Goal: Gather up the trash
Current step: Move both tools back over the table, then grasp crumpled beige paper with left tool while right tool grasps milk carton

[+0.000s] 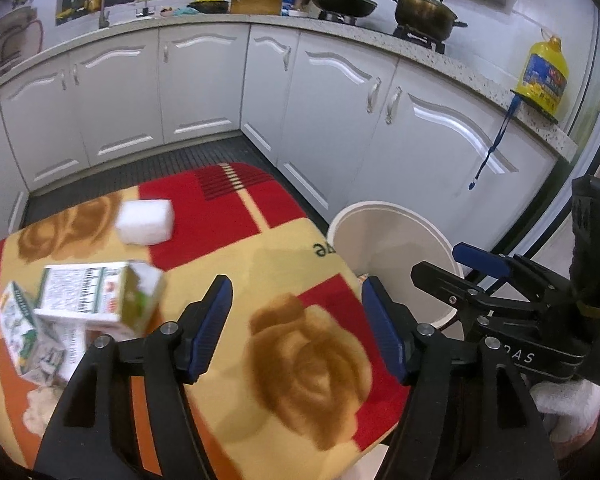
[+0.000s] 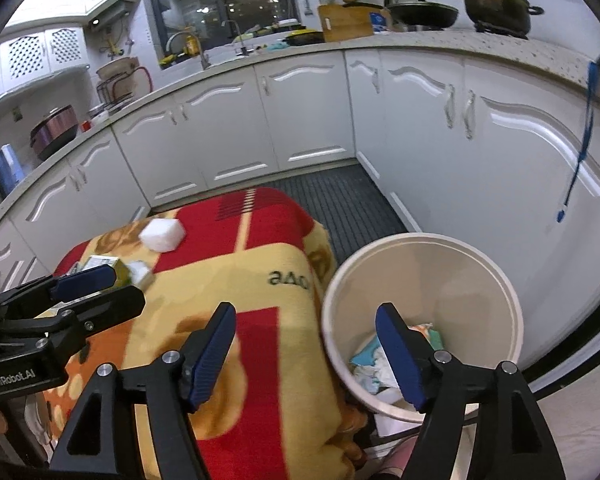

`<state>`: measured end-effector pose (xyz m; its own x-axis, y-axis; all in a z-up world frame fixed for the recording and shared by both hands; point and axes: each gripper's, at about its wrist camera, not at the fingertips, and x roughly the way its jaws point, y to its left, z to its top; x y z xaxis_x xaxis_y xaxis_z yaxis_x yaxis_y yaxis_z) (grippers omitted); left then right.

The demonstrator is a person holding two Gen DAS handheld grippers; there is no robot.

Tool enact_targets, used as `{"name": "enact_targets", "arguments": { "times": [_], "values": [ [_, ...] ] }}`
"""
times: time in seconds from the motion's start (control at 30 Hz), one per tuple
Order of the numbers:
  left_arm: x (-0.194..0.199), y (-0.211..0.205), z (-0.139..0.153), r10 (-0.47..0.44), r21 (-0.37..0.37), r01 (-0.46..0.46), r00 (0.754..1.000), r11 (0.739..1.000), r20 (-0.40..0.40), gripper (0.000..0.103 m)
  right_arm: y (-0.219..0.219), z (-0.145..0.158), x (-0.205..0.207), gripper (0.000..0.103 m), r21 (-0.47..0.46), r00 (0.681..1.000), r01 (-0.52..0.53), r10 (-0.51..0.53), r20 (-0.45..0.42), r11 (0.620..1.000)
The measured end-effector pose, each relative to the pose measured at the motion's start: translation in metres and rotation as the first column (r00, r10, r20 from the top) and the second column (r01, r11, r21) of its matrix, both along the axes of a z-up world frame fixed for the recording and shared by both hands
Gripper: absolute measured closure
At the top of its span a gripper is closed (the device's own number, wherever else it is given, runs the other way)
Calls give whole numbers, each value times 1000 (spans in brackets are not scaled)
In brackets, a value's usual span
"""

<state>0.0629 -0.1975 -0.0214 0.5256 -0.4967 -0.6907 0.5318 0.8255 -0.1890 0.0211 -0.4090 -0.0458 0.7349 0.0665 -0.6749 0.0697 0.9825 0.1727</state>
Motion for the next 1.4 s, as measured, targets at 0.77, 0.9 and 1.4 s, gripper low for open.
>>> {"name": "enact_targets", "arguments": {
  "times": [0.77,0.9,1.4],
  "values": [
    [-8,178,14,250,20,-250,968,968,9,35,102,16,10,25,-18,980,-199,200,20,980],
    [-6,209,5,295,31,-294,955,955,-24,35,119,12,16,25,-14,971,-238,238,8,971],
    [4,211,-61,232,74,-223,962,972,-145,31,175,-10,45,25,-4,935,-351,350,-53,936]
  ]
}}
